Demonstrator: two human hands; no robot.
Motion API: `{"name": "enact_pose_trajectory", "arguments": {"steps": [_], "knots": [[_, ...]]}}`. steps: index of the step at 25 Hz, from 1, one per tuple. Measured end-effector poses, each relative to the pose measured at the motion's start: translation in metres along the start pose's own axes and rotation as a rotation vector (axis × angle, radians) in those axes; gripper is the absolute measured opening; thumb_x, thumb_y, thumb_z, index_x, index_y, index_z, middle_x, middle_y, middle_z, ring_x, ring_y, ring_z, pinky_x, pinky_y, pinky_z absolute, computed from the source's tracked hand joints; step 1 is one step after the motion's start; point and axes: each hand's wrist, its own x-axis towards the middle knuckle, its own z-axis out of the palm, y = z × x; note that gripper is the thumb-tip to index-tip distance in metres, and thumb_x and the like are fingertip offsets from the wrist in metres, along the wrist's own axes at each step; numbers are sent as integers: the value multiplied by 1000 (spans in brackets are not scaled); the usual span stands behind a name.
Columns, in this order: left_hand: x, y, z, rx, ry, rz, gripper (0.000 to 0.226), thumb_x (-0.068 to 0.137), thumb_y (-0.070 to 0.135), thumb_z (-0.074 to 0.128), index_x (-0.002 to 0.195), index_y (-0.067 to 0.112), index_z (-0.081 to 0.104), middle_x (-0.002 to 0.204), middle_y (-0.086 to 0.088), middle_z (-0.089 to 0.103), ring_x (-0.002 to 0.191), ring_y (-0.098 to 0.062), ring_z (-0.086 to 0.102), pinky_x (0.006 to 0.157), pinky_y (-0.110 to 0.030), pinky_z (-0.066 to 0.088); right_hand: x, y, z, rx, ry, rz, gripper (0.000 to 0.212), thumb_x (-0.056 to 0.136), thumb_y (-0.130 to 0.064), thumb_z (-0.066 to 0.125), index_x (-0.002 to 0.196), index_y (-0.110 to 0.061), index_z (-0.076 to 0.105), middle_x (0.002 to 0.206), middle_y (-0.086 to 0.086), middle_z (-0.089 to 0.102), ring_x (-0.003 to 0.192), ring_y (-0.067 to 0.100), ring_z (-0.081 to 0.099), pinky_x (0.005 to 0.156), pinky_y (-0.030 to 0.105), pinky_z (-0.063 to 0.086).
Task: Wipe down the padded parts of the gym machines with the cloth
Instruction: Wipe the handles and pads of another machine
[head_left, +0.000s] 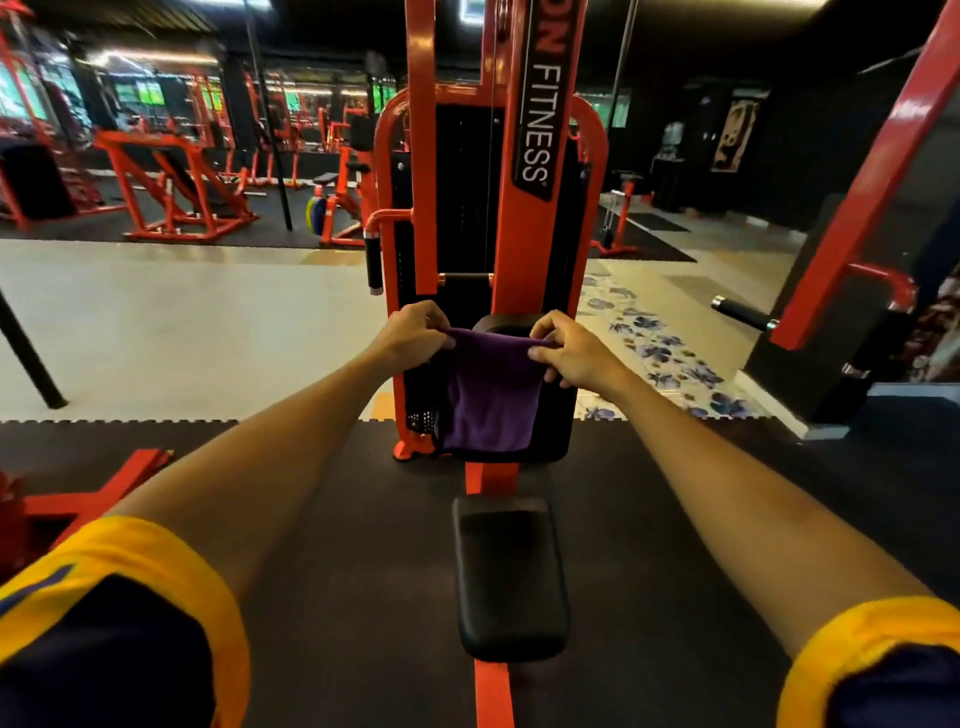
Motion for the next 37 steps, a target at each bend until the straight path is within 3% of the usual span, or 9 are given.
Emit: {"name": "enact_pose_trajectory", "arguments": {"steps": [7, 12, 15, 18, 21, 27, 31, 35, 37], "knots": [[105, -24, 15, -108, -142, 29, 21, 87, 7, 74, 104, 12, 63, 105, -10, 66, 90, -23, 70, 68, -39, 64, 76, 20, 22, 128, 391, 164, 14, 99, -8, 60, 102, -20, 53, 101, 8, 66, 63, 15, 67, 56, 32, 60], [159, -36, 27, -218, -214, 55, 21, 87, 7, 75, 100, 15, 60, 110, -15, 69, 92, -26, 72, 73, -40, 64, 112, 17, 53, 121, 763, 183, 26, 92, -7, 69, 104, -25, 56, 106, -5, 65, 92, 19, 69, 87, 42, 58], [179, -46, 35, -245, -211, 75, 22, 87, 13, 76, 104, 15, 62, 106, -9, 70, 96, -22, 70, 85, -39, 61, 123, 21, 93, 86, 737, 83, 60, 83, -12, 82, 132, -20, 48, 141, 6, 48, 125, 23, 58, 106, 40, 52], [188, -51, 48, -281, -212, 129, 20, 86, 15, 77, 99, 18, 62, 100, -5, 69, 95, -21, 66, 84, -35, 56, 132, 36, 131, -255, 614, 155, 78, 86, -48, 77, 149, -25, 37, 165, 11, 18, 154, 31, 18, 125, 47, 17], [189, -56, 68, -362, -221, 151, 18, 89, 20, 75, 97, 20, 59, 99, -2, 66, 95, -19, 65, 82, -33, 55, 142, 43, 144, -554, 554, 277, 84, 90, -66, 59, 158, -26, 29, 170, 8, 13, 158, 30, 2, 126, 54, -5], [203, -72, 94, -564, -273, 232, 6, 104, 19, 54, 106, 15, 58, 99, -1, 69, 88, -6, 65, 86, -27, 52, 163, 66, 101, -438, 643, 510, 58, 98, -60, 47, 151, -36, 43, 166, 4, 20, 157, 29, 6, 123, 60, -8], [210, -74, 100, -396, -373, 410, 15, 102, 2, 52, 107, 15, 59, 103, 0, 68, 89, 4, 60, 82, -11, 44, 163, 79, 64, -124, 719, 686, 59, 94, -62, 54, 146, -34, 50, 156, 4, 42, 147, 35, 35, 120, 60, 20], [222, -84, 118, -196, -308, 792, 16, 89, 0, 50, 99, 3, 61, 105, -13, 57, 100, -21, 50, 94, -30, 41, 147, 63, 129, -321, 729, 465, 63, 101, -64, 42, 154, -30, 42, 171, -3, 10, 158, 21, -6, 126, 49, -6], [225, -89, 118, -179, -296, 927, 16, 89, 7, 45, 100, 2, 57, 106, -10, 55, 98, -26, 50, 91, -38, 42, 142, 68, 137, -350, 707, 399, 68, 98, -71, 34, 153, -33, 44, 170, -6, 10, 157, 17, -11, 125, 48, -10]]}}
